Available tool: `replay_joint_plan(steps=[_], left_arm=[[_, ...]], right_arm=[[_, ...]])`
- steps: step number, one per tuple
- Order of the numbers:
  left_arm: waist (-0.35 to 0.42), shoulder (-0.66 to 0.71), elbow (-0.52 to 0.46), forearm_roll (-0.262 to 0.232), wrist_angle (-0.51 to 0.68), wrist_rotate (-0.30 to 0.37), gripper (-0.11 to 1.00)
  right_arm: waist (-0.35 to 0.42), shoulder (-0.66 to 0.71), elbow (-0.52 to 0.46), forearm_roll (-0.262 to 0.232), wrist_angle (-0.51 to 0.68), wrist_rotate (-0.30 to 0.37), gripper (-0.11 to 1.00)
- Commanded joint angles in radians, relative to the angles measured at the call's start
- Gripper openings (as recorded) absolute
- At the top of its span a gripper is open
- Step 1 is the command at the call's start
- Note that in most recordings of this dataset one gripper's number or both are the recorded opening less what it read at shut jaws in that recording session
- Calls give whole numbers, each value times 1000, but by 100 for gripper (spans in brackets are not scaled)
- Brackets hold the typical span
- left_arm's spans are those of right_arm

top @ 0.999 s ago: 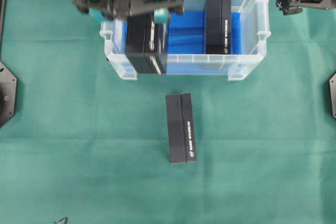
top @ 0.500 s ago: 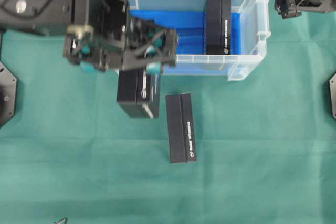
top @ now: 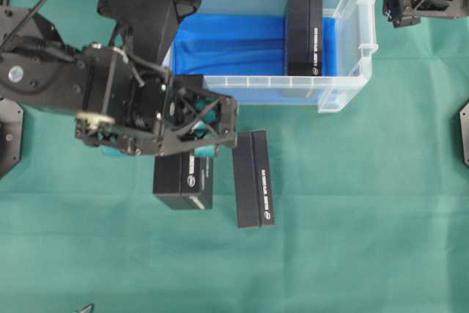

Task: Take out the box from the case.
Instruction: 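Carry the box forward and lower it onto the cloth left of the first box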

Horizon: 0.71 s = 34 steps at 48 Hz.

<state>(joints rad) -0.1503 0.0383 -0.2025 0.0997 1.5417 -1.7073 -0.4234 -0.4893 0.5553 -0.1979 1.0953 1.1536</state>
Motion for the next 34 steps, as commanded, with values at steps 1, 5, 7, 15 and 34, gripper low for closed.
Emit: replay_joint_plan(steps=[1,5,7,15,34], left_arm=[[-6,-41,-15,6,11,0,62],[-6,-41,-17,5,15,0,62],[-6,-41,-15,6,15,0,62],[-6,-41,-14,6,15,0,62],[-34,-46,51,20,8,-23,62]], right_arm=[[3,-9,-11,-5,-6,-2,92],[3,-9,-11,-3,-6,-2,92],[3,-11,-11,-3,-6,-2,92],[3,-9,-11,-3,-6,-2,92],[3,-9,-11,-3,-5,-2,92]])
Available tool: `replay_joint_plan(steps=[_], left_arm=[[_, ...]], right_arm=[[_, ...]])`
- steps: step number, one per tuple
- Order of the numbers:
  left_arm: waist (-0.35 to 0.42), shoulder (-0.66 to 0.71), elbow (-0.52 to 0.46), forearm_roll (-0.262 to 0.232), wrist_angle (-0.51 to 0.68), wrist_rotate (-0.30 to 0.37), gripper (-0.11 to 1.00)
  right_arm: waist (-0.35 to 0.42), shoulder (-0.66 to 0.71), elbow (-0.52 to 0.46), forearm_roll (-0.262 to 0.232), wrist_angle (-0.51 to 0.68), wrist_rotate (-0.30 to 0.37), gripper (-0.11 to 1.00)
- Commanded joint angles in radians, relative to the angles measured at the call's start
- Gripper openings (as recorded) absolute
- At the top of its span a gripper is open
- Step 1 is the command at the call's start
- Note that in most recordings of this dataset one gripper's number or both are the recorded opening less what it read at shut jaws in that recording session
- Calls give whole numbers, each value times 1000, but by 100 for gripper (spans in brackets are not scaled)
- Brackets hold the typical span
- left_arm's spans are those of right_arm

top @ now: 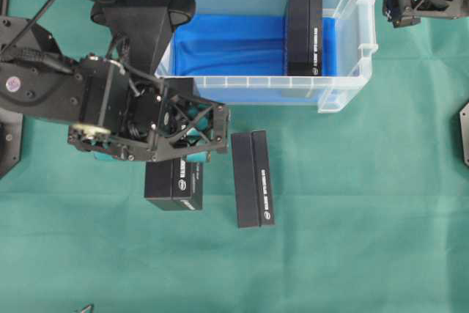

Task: Take out the box from the case.
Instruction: 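Carry the box forward and lower it onto the cloth left of the first box, then open the left gripper to release the box on the cloth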

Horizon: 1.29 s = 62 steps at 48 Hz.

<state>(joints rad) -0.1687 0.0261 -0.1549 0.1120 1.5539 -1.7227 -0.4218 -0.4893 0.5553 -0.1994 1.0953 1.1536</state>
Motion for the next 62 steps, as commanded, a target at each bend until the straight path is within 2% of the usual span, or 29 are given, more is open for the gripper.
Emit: replay_joint_plan(steps=[1,8,17,23,44,62], left_arm=[[-17,-35,14,8,-8,-14,61],[-34,-38,87,31,-41,-52,61],[-54,-51,196,64,-160,-115,61],[-58,-55,265,67,-225,-141,62],[-84,8,377,69,-410,-144,61],[-94,61,419,67,-456,-146,61]], right_arm=[[2,-9,-11,-2,-5,-2,92],[2,-9,-11,-3,-5,-2,92],[2,-9,-11,-3,-5,-2,92],[2,-9,-11,-2,-5,-2,92],[2,-9,-9,-2,3,-2,92],[2,-9,-9,-2,20,0,92]])
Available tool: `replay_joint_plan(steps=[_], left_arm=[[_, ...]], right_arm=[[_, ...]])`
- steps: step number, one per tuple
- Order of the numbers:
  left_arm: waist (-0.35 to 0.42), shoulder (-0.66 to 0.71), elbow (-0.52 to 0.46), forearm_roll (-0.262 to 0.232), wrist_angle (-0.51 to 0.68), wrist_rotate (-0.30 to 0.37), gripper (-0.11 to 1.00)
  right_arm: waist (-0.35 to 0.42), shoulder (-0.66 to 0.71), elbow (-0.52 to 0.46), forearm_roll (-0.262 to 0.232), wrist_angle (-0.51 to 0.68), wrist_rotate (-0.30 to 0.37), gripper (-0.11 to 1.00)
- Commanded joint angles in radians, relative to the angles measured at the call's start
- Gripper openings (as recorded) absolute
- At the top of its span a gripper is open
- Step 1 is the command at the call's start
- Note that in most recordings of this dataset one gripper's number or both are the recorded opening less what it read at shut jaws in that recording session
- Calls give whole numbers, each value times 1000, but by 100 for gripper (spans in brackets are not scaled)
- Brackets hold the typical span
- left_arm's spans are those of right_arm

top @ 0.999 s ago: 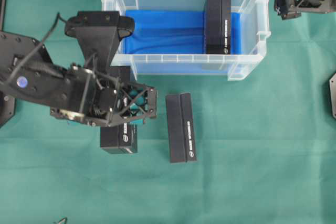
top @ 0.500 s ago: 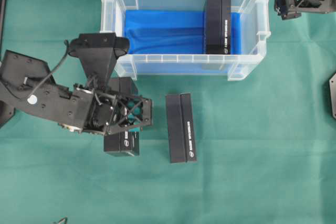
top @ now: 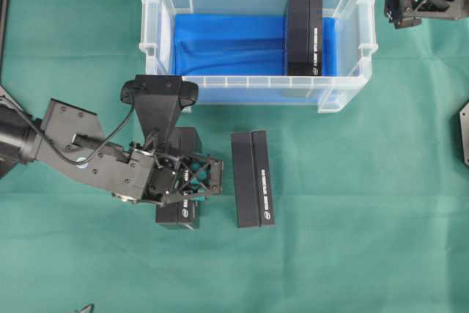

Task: Take out the box from the case.
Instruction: 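Open the left gripper to release the box on the cloth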

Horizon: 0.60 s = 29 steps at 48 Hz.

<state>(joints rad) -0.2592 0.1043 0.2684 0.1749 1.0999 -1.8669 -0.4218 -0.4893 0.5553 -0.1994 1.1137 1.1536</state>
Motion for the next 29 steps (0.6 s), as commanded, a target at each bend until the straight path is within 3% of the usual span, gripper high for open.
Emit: replay_joint_plan(steps=[1,29], left_arm=[[-3,-17,0,5,-3,-2,62],[-3,-28,20,-20,-55,9,62]], right_arm=[[2,-9,-9,-2,2,0,92],[2,-9,-11,-2,2,2,92]])
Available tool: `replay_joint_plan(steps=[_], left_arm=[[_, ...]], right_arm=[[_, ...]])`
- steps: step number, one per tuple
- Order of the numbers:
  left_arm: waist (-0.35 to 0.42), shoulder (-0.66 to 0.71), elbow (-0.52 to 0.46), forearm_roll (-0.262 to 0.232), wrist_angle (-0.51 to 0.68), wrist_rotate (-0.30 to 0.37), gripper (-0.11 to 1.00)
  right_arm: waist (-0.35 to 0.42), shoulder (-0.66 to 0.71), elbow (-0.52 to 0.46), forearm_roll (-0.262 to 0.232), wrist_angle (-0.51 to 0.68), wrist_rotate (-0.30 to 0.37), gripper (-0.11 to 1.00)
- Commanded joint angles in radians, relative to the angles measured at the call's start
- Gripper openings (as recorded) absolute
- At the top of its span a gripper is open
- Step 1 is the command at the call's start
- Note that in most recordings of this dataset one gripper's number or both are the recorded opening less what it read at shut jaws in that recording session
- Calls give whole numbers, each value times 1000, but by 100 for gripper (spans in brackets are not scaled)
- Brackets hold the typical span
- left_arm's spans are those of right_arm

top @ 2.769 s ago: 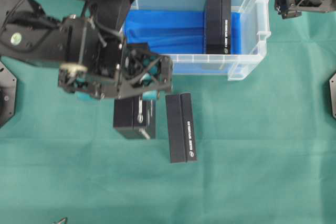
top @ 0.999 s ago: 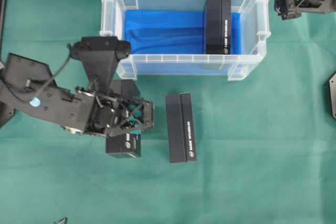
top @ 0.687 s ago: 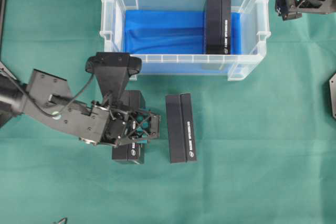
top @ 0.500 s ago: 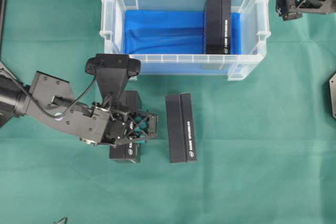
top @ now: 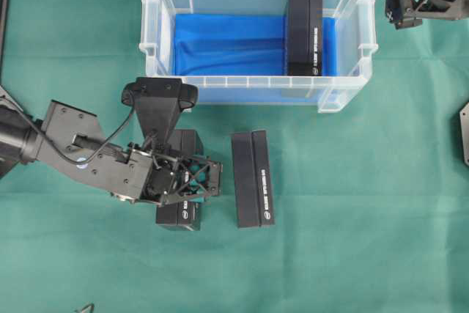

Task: Take out the box from the case.
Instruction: 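Open the left gripper to release the box on the cloth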

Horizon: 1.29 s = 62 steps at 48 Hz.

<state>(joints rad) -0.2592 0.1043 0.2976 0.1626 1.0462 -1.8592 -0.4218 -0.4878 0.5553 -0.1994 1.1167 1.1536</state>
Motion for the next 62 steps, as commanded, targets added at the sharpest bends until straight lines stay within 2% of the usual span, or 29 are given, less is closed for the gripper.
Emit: replay_joint_plan(steps=[1,5,10,13,36,50,56,62], left_arm=[[-3,-29,-8,-12,-2,2,62],[-3,-35,2,-32,-2,-2,64],[-3,-40,3,-63,-2,-2,89],[-3,-43,3,-67,-2,0,97],[0,-63,-2,-77,-2,0,97],[8,-94,-49,-94,6,3,97],[17,-114,-89,-94,48,6,96],[26,-143,-149,-87,150,18,96]], right_arm=[[2,-11,-11,-3,-2,2,92],[2,-11,-11,-2,-2,2,92],[2,-11,-11,-2,-2,2,92],[2,-11,-11,-2,-2,2,92],[2,-11,-11,-2,-2,0,92],[3,-17,-8,-2,-5,0,92],[3,-18,-8,-2,-5,0,92],[3,-18,-8,-2,-5,0,92]])
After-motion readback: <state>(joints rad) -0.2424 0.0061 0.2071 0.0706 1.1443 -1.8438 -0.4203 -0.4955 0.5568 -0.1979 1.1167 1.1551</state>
